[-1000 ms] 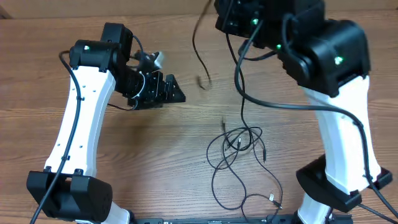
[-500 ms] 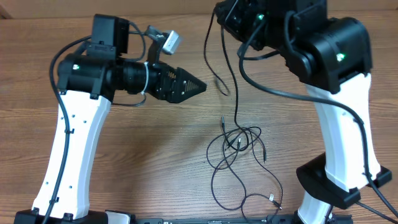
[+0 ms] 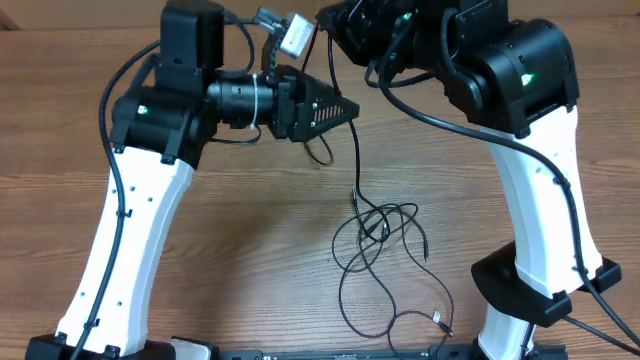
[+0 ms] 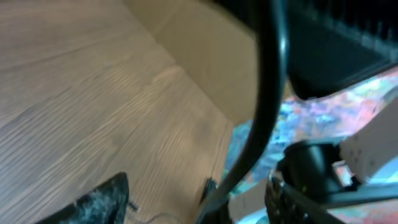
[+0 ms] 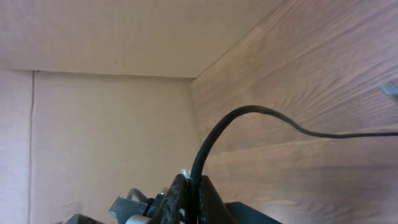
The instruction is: Untangle cables
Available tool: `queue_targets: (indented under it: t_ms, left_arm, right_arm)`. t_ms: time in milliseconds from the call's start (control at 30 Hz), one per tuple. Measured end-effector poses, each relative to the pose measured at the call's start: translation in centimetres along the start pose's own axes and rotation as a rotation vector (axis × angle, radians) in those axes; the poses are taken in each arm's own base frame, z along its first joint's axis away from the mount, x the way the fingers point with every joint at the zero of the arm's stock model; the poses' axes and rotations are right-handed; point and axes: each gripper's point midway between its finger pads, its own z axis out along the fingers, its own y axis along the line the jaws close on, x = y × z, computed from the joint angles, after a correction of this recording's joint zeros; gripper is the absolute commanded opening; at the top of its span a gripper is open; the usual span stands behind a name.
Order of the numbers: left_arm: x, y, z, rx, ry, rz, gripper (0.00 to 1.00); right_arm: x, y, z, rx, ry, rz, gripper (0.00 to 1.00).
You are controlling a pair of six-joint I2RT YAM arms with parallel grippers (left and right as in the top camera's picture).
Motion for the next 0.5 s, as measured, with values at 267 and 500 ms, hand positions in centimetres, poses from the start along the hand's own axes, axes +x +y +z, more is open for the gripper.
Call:
queue_targets:
  t_ms: [267, 500]
  left_arm:
    - [-0.2, -1.0, 0.7, 0.031, 0.002, -0.041, 0.41]
    - [-0.3, -0.8, 0.7, 0.021, -0.001, -0.056, 0.36]
  right_arm:
    - [0.1, 0.2, 0.0, -0.011, 0.013, 0.03, 0.04]
    - [-1.7, -0.2, -0.4, -0.006, -0.038, 0.048, 0.04]
